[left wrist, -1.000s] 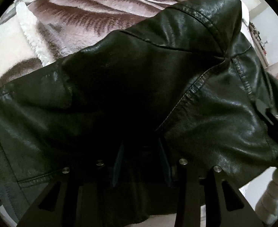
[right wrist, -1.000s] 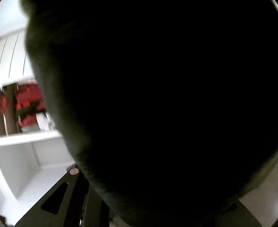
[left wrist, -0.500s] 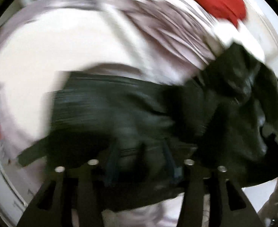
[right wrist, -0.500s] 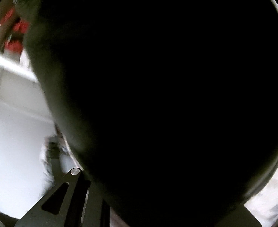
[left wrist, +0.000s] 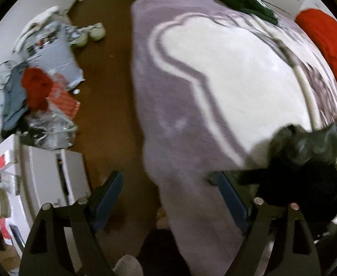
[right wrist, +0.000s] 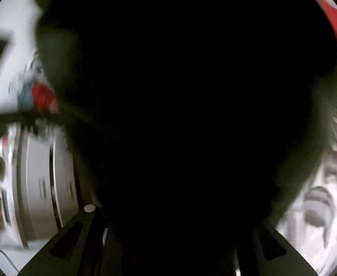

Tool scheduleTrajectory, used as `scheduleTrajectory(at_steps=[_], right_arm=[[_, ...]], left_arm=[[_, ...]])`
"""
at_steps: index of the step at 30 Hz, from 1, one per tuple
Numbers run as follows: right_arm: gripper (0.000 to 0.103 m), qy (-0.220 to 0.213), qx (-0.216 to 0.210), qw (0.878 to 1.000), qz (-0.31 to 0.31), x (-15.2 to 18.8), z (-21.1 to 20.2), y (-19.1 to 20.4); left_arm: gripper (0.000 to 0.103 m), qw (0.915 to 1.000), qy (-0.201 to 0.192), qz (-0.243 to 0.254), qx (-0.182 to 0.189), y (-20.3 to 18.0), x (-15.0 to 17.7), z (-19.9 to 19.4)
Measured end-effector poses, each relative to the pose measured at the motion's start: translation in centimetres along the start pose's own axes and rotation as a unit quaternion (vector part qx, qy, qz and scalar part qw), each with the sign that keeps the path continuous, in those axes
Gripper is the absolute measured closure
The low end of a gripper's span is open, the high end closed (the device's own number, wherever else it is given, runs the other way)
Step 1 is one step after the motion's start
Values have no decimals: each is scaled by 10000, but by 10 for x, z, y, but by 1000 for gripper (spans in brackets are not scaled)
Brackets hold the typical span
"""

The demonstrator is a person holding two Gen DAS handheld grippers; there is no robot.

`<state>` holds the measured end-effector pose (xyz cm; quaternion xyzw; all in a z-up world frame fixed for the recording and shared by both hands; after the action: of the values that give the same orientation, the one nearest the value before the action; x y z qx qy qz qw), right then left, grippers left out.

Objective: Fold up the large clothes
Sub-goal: 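Grasp the jacket hem with both tools and lift it toward the collar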

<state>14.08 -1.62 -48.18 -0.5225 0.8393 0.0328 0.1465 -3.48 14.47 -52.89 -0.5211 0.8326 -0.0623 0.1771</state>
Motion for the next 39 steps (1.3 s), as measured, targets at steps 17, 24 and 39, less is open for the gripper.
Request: scheduleTrajectory(at_steps=[17, 24, 39], right_arm=[[27, 1033, -2721, 9242, 2474, 8, -27, -122], [9, 1736, -3697, 8644, 2932, 35, 110, -146], [41, 961, -3425, 8132, 4607, 32, 93, -101]], left_arm=[[19, 9974, 3, -183, 693, -6, 6, -14], [5, 9985, -76, 534, 39, -14, 16, 32], [5, 9917, -144, 1158, -545, -43, 6, 39]])
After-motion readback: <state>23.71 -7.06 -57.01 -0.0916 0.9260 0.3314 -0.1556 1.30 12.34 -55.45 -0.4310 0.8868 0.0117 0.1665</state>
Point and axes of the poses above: each gripper's, at about its wrist camera, not at the fingertips, and z roughly the way its jaws point, y to its left, x to its underside, the point moved 2 cm from there along z, roughly the way its jaws point, and after that the axes turned 14 degrees about x, right-handed, at the moved point
